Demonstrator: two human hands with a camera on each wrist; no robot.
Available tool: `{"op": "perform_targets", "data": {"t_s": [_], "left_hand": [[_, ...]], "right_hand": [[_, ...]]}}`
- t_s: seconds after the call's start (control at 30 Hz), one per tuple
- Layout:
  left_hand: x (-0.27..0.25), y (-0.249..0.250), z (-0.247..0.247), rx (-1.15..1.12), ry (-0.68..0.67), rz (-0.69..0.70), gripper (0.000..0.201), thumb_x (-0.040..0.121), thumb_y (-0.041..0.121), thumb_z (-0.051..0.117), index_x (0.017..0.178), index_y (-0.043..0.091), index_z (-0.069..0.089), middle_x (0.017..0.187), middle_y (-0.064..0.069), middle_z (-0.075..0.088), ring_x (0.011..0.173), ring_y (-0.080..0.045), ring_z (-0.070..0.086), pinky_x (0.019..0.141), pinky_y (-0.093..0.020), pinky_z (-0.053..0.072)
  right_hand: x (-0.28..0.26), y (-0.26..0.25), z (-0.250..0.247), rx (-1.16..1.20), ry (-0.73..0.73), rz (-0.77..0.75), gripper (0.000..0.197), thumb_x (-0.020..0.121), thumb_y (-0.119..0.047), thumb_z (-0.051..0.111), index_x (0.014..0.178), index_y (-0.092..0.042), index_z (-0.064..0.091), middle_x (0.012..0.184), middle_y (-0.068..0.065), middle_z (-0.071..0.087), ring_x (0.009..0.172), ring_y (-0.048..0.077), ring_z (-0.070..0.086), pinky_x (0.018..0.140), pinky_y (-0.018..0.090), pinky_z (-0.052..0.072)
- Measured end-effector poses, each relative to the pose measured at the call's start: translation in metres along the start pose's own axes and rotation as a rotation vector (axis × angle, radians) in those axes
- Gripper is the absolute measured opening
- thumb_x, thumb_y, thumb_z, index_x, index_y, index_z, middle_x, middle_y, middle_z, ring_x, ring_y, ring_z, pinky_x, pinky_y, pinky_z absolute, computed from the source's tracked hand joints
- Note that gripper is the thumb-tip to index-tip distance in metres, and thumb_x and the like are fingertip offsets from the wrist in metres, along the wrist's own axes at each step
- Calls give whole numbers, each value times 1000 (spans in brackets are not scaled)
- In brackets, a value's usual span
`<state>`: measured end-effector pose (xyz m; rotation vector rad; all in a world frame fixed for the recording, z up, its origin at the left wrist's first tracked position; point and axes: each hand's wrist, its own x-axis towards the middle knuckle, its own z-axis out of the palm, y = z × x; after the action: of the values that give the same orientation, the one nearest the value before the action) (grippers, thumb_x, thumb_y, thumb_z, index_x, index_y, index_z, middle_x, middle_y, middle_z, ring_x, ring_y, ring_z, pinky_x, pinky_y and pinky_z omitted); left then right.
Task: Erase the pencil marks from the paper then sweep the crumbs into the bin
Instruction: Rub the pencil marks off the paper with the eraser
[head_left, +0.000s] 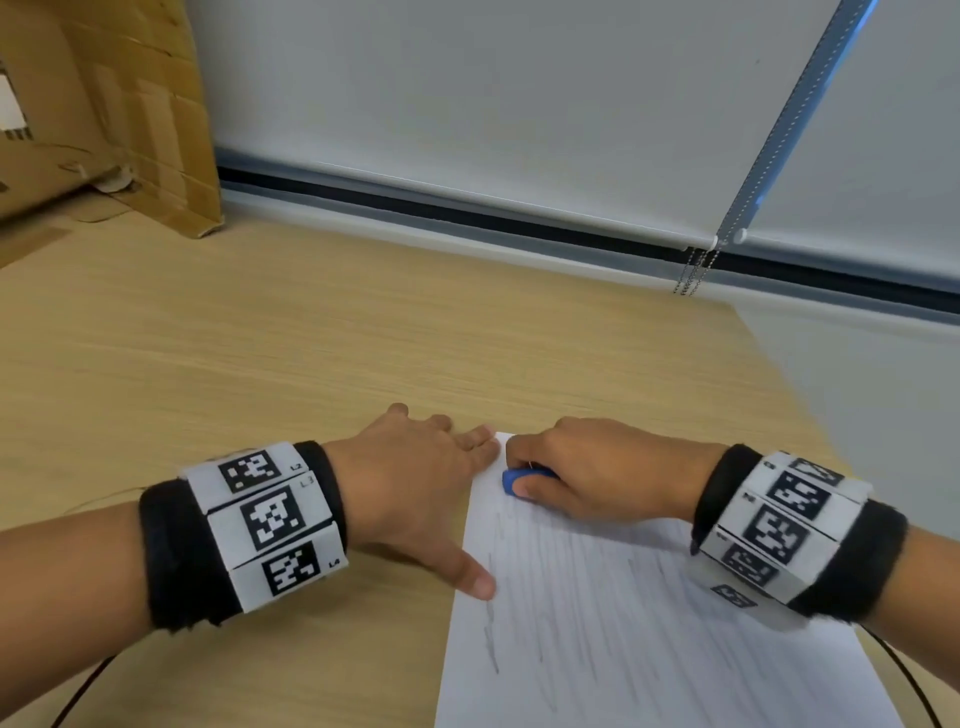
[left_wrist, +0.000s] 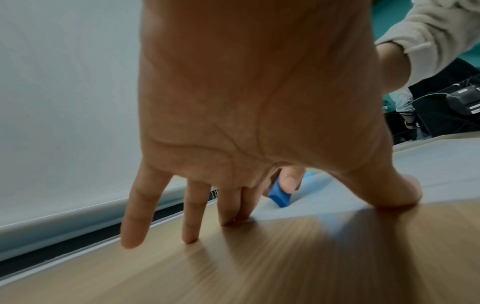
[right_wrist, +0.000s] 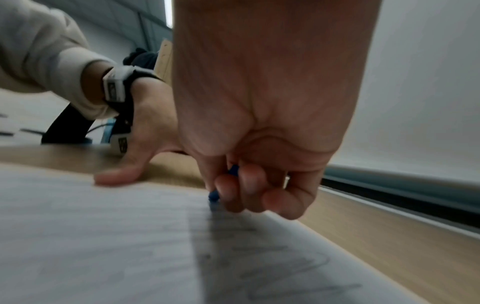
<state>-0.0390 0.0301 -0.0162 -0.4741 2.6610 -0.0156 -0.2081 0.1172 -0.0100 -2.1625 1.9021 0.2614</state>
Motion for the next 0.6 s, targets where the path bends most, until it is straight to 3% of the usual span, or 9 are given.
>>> {"op": "perform_targets", "data": {"t_s": [0.07,0.17,0.33,0.47,0.6], "left_hand": [[1,1,-1,14,-1,1,124,63,91,47,155,24,-3,163,10,-4,146,-21,16,115,-48,18],[1,2,1,34,-11,-9,125,64,91,47,155,24,-6,163,10,-7,148,-20,12,115,-47,16],[2,1,0,29,-17,-6,125,63,91,47,155,25,-6,163,11,-7,147,-20,13,114,-46,20],[0,3,-1,30,-34,-17,125,65,90,47,155,25,-10,162,11,-11,149,-19,7,115,-46,20],[0,1,1,17,-31,-20,125,64,91,46,154,26,-12,161,13,-13,150,-19,3,115,-45,18]], "right_hand": [[1,1,-3,-11,6,13,19,99,-37,42,90,-21,47,66,-9,46,58,9,43,55,31,34],[7,12,0,6,69,97,25,99,-37,39,96,-16,52,71,-4,50,66,21,49,59,32,34],[1,1,2,42,-29,-11,21,99,-37,42,85,-22,48,66,-8,49,59,11,46,58,31,36],[12,15,-5,66,15,66,24,98,-40,42,81,-24,49,78,-2,58,71,20,54,64,35,44],[9,12,5,115,3,23,27,98,-40,42,76,-25,46,71,-4,55,63,16,50,62,33,42]]}}
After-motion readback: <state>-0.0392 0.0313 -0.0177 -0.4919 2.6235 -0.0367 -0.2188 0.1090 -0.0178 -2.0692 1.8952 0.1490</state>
